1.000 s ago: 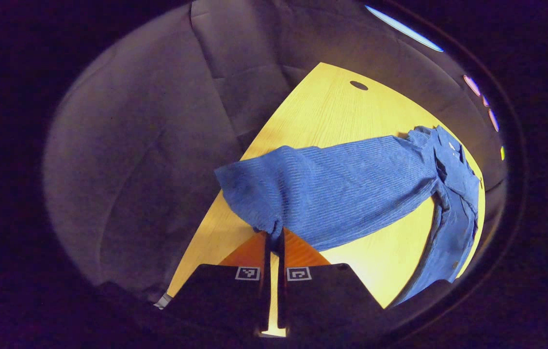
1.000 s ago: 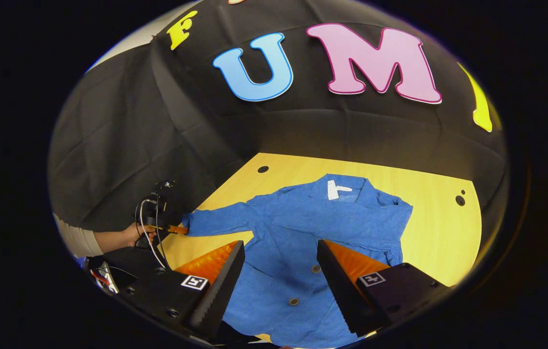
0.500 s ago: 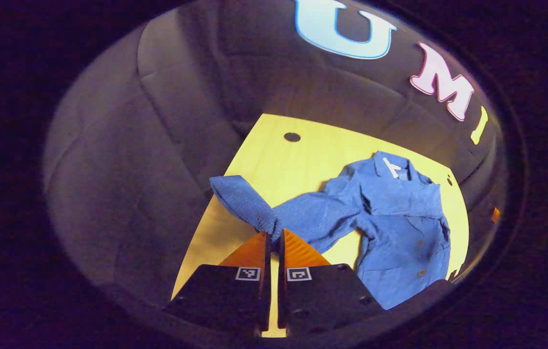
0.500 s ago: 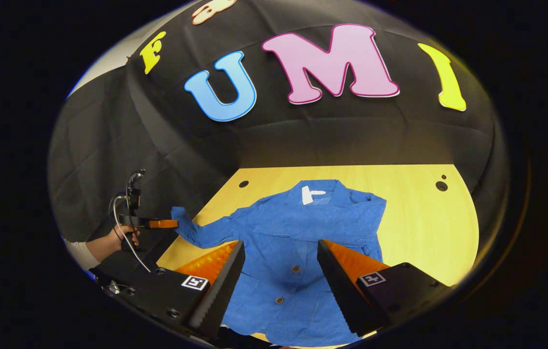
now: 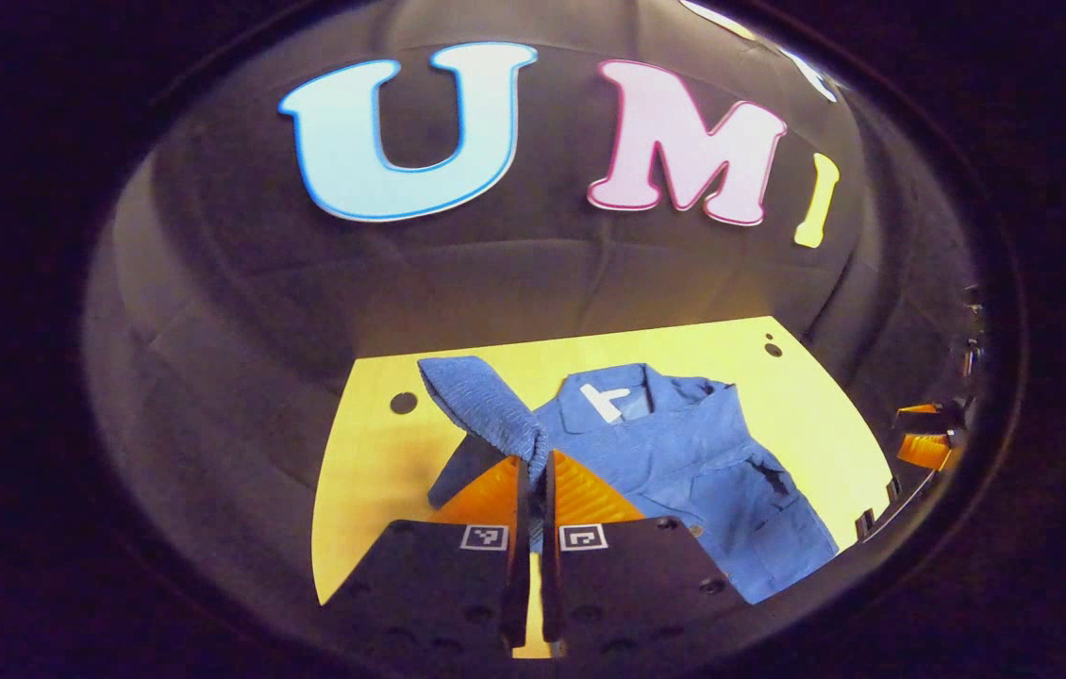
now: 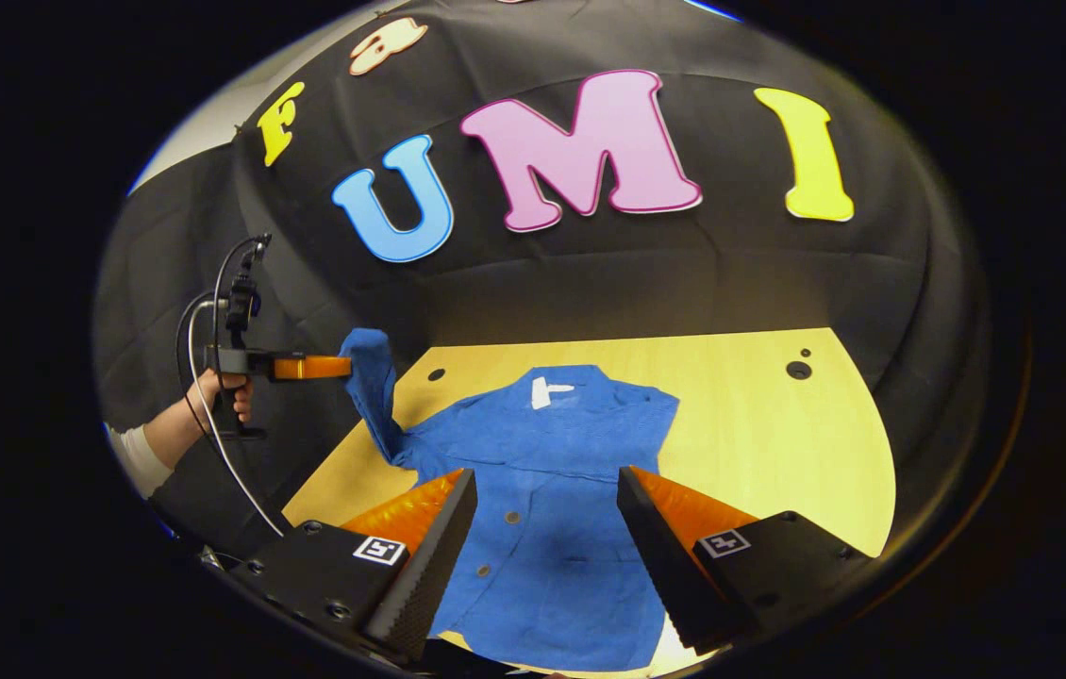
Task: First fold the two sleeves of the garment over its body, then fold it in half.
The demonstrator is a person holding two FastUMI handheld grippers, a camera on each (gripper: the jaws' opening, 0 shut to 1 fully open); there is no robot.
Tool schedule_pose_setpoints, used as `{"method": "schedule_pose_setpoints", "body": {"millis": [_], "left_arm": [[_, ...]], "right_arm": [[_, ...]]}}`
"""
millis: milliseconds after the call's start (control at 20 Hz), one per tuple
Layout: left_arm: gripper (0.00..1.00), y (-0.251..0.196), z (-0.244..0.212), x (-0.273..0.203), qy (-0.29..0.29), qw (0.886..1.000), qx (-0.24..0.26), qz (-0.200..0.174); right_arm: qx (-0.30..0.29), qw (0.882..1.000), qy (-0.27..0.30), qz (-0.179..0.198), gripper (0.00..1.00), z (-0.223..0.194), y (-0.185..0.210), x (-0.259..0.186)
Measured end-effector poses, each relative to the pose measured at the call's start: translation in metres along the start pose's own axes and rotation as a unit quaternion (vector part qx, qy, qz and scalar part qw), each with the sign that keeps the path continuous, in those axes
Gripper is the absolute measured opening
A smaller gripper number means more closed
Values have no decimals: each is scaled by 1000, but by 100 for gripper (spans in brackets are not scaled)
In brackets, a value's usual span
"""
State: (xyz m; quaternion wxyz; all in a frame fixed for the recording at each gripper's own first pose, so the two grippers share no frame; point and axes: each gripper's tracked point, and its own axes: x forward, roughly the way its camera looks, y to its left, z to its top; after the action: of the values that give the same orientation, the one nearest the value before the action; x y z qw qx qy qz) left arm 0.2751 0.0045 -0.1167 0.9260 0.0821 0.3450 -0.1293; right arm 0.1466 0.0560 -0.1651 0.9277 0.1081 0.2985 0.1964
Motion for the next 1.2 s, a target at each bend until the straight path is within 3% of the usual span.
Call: {"method": "schedule_pose_setpoints", "body": {"millis": [250,500,650,850,1000,1200], "left_arm": [[3,-98,50,53,-2,995,80,-52],[4,-194,52,146,64,982,145,-101],[2,-239,32,199,118,978,119,-122],[5,-252,16,241,154,975,93,-126],[12,-266,8,257,165,974,84,-134],[14,-291,7,256,161,969,78,-173]], "right_arm": [[25,999,-6,-27,96,-4,-49,-22],[54,998,5,-39,95,-11,-80,-22],[57,997,13,-41,95,-14,-95,-16],[69,996,26,-40,96,-25,-117,-9],[75,996,40,-41,96,-34,-131,-2],[81,995,48,-41,96,-38,-142,4]]}}
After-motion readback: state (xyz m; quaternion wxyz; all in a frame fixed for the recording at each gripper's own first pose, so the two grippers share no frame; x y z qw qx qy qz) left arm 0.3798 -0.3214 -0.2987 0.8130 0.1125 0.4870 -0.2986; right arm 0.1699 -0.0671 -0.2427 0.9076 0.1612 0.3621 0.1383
